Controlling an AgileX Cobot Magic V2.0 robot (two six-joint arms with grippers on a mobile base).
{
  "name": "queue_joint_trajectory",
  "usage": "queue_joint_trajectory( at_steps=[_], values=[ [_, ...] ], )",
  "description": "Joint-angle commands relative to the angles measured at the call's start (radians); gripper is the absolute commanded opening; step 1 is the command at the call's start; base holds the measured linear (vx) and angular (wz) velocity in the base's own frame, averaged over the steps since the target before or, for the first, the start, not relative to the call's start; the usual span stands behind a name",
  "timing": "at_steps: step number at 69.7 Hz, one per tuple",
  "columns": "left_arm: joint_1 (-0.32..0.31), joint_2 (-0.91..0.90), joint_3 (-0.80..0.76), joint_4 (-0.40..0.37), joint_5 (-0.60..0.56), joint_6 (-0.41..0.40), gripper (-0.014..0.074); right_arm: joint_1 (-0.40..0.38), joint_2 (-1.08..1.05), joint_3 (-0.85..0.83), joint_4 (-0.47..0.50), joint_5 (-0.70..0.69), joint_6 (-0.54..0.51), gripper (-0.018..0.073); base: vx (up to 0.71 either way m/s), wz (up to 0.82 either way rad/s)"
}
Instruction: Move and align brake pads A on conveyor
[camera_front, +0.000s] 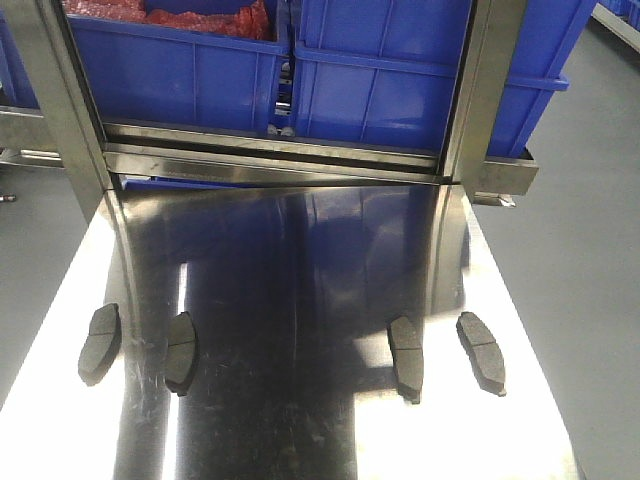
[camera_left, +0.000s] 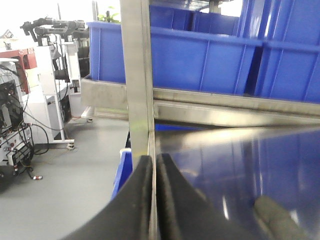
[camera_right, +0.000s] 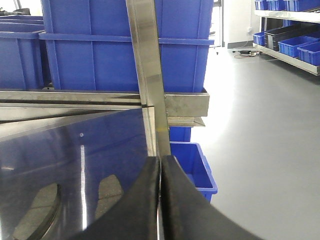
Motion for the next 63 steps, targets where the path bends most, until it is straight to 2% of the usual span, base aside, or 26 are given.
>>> queue_joint_trajectory(
  at_steps=[1,11,17,28,34,39,55,58,63],
  values=[
    [0.000,0.041,-0.130,0.000,0.021,-0.013,-0.0006,-0.007,-0.017,0.021,-0.002,-0.071,-0.011,-0.0008,0.00,0.00],
    [0.000,0.211,-0.314,0.000,0.204,0.065,-0.0006,-0.007,-0.017,0.021,-0.002,-0.071,-0.011,-0.0008,0.00,0.00],
    [0.000,0.313,-0.387,0.000,0.274,0.069,-0.0006,-0.007,-0.017,0.021,-0.002,-0.071,-0.011,-0.0008,0.00,0.00],
    [0.000,0.401,-0.423,0.000,0.274,0.068,-0.0003,-0.007,-0.017,0.021,-0.002,-0.071,-0.011,-0.0008,0.00,0.00],
    [0.000,0.402,-0.423,0.000,0.270,0.068,0.0043,-0.007,-0.017,0.021,-0.002,-0.071,-0.011,-0.0008,0.00,0.00],
    [0.000,0.402,-0.423,0.000,0.265,0.068,0.0139,-0.007,-0.017,0.021,-0.002,-0.071,-0.011,-0.0008,0.00,0.00],
    [0.000,0.402,-0.423,0.000,0.265,0.068,0.0668,-0.007,-0.017,0.021,-0.002,-0.071,-0.011,-0.0008,0.00,0.00],
    [0.000,0.402,-0.423,0.000,0.265,0.068,0.0732,-0.007,-0.017,0.021,-0.002,-0.071,-0.011,-0.0008,0.00,0.00],
    [0.000,0.402,-0.423,0.000,0.265,0.068,0.0732,-0.007,-0.017,0.021,-0.002,-0.071,-0.011,-0.0008,0.00,0.00]
  ],
)
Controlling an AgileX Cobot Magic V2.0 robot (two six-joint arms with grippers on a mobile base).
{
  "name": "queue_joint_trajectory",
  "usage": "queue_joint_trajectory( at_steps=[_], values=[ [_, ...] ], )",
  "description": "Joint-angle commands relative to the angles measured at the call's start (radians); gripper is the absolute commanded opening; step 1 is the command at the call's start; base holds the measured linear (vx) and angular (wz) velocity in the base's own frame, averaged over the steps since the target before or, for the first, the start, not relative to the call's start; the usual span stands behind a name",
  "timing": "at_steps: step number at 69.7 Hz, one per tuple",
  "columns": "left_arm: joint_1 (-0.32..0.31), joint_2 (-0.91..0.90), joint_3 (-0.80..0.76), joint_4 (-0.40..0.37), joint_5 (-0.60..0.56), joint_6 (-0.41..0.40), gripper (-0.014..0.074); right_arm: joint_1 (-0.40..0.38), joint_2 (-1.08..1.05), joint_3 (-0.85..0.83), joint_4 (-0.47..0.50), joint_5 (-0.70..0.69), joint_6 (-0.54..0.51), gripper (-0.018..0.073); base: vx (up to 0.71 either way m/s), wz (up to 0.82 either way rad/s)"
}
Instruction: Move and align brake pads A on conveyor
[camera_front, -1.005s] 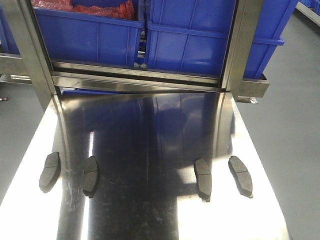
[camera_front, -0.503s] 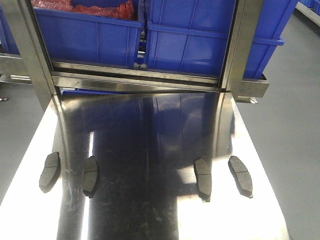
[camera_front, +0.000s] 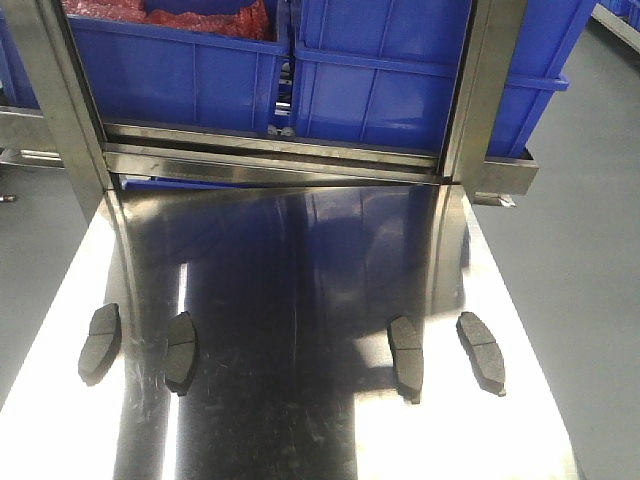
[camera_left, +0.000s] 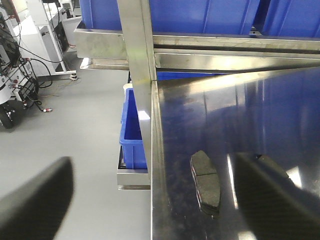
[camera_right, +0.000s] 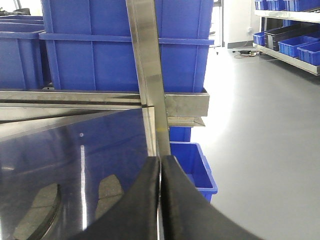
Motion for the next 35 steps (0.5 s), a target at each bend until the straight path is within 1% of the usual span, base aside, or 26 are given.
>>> queue_joint_trajectory(
  at_steps=[1,8,18,26,35],
  values=[
    [0.000,0.011,-0.034,0.000,-0.073,0.000,0.0730,-0.007,-0.017,0.021,-0.002,-0.073,-0.011,-0.0008,0.00,0.00],
    [0.000,0.011,-0.034,0.000,-0.108,-0.009,0.0710,-0.007,-0.017,0.021,-0.002,-0.073,-0.011,-0.0008,0.00,0.00],
    [0.000,0.043,-0.057,-0.082,-0.142,0.010,0.0674,-0.007,-0.017,0.021,-0.002,-0.073,-0.011,-0.0008,0.00,0.00],
    [-0.001,0.134,-0.158,-0.133,-0.162,0.100,0.0673,-0.007,-0.017,0.021,-0.002,-0.073,-0.011,-0.0008,0.00,0.00],
    [-0.003,0.303,-0.314,-0.186,-0.145,0.205,0.0669,-0.007,-0.017,0.021,-0.002,-0.073,-0.011,-0.0008,0.00,0.00]
  ],
)
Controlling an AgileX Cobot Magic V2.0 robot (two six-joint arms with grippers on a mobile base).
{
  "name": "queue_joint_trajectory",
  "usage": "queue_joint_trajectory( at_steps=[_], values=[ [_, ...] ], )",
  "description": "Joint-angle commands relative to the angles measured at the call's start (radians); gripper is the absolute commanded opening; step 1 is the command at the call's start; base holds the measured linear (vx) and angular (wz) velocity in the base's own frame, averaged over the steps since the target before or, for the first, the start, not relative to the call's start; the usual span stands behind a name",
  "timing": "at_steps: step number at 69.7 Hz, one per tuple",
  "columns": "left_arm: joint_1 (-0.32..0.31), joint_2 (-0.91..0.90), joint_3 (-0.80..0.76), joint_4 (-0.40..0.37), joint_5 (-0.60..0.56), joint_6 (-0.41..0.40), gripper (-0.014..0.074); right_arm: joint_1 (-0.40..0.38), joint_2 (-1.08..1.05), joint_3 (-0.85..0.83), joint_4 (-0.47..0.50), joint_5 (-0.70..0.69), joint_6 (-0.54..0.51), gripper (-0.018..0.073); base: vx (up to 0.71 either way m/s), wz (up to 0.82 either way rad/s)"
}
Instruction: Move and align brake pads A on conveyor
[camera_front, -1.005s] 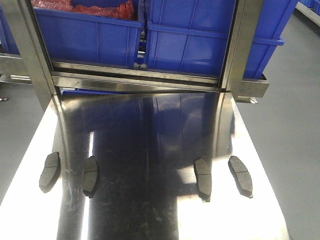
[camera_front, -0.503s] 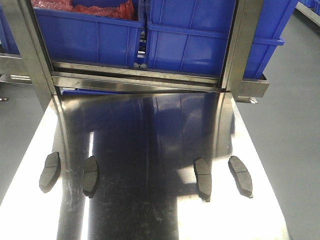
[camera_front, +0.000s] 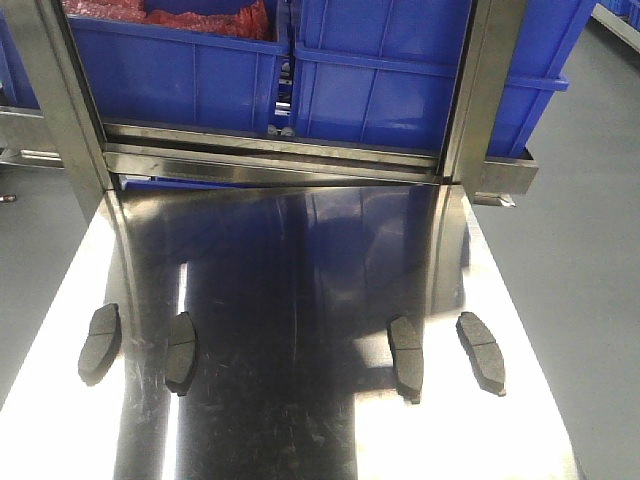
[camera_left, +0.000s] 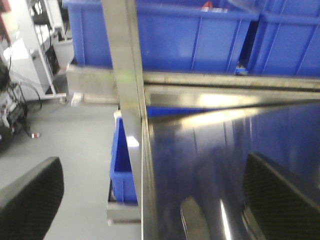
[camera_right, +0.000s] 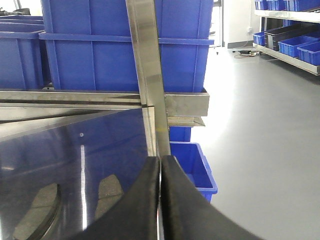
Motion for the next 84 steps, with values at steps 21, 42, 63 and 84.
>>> queue_joint_trajectory(
  at_steps=[21,42,63,84],
  values=[
    [-0.137,0.466,-0.345,-0.070,0.028,0.008,0.0659,-0.007,-0.017,0.021,-0.002,-0.073,-0.011,-0.0008,0.00,0.00],
    [-0.251,0.749,-0.344,0.332,0.081,-0.529,0.0638,-0.007,-0.017,0.021,-0.002,-0.073,-0.011,-0.0008,0.00,0.00],
    [-0.255,0.935,-0.344,0.345,0.091,-0.586,0.0630,-0.007,-0.017,0.021,-0.002,-0.073,-0.011,-0.0008,0.00,0.00],
    [-0.253,1.054,-0.344,0.346,0.063,-0.608,0.0627,-0.007,-0.017,0.021,-0.002,-0.073,-0.011,-0.0008,0.00,0.00]
  ],
)
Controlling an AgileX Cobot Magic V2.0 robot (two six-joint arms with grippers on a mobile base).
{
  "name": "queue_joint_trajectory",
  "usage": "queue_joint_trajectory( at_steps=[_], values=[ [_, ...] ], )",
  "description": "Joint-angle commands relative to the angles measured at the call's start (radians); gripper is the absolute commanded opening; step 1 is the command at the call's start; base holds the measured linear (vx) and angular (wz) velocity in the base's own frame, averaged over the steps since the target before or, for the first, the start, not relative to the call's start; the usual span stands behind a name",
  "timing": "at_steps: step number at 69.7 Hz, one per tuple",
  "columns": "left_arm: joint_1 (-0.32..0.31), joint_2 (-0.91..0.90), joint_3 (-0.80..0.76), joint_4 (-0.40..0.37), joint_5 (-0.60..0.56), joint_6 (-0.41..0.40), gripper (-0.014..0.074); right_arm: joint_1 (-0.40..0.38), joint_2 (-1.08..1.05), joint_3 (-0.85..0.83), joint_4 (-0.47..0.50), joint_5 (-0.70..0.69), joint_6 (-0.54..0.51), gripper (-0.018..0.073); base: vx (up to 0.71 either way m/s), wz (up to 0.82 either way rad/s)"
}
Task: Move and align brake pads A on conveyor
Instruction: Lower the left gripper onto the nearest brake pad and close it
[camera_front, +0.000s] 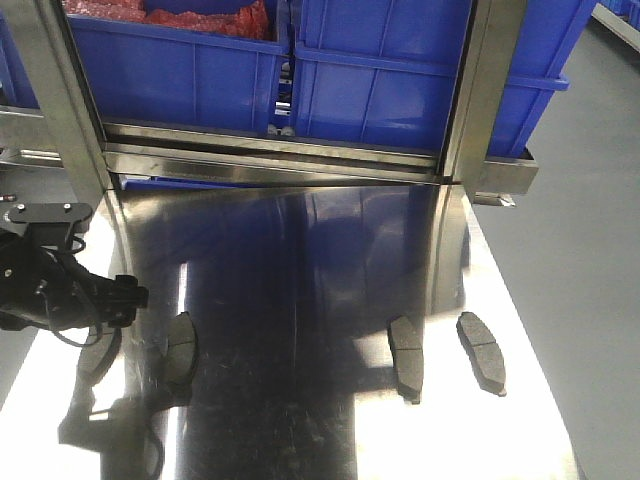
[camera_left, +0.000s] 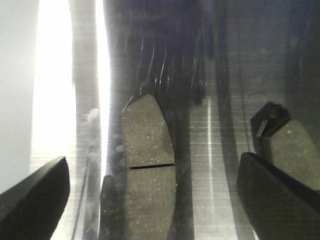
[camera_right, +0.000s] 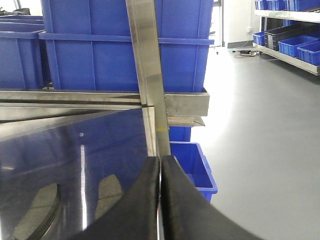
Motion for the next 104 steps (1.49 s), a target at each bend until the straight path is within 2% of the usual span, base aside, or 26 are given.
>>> queue_joint_trajectory(
  at_steps=[1,46,61,77,88,104],
  values=[
    [-0.008,-0.008,-0.033,0.007,-0.051,-0.016,0.0627,-0.007,-0.017,0.021,-0.002,-0.073,-0.011,-0.0008,0.00,0.00],
    [-0.009,0.065,-0.033,0.006,-0.067,-0.016,0.0602,-0.007,-0.017,0.021,-0.002,-0.073,-0.011,-0.0008,0.00,0.00],
    [-0.009,0.072,-0.033,0.006,-0.054,-0.019,0.0548,-0.007,-0.017,0.021,-0.002,-0.073,-0.011,-0.0008,0.00,0.00],
    [-0.009,0.080,-0.033,0.006,-0.050,-0.019,0.0543,-0.007,-0.017,0.021,-0.002,-0.073,-0.011,-0.0008,0.00,0.00],
    [-0.009,0.080,-0.033,0.006,-0.041,-0.019,0.0489,-0.007,-0.017,0.021,-0.002,-0.073,-0.011,-0.0008,0.00,0.00],
    [-0.009,0.080,-0.033,0.006,-0.032,-0.019,0.0342,-0.007,-0.017,0.021,-0.002,-0.073,-0.011,-0.0008,0.00,0.00]
  ],
)
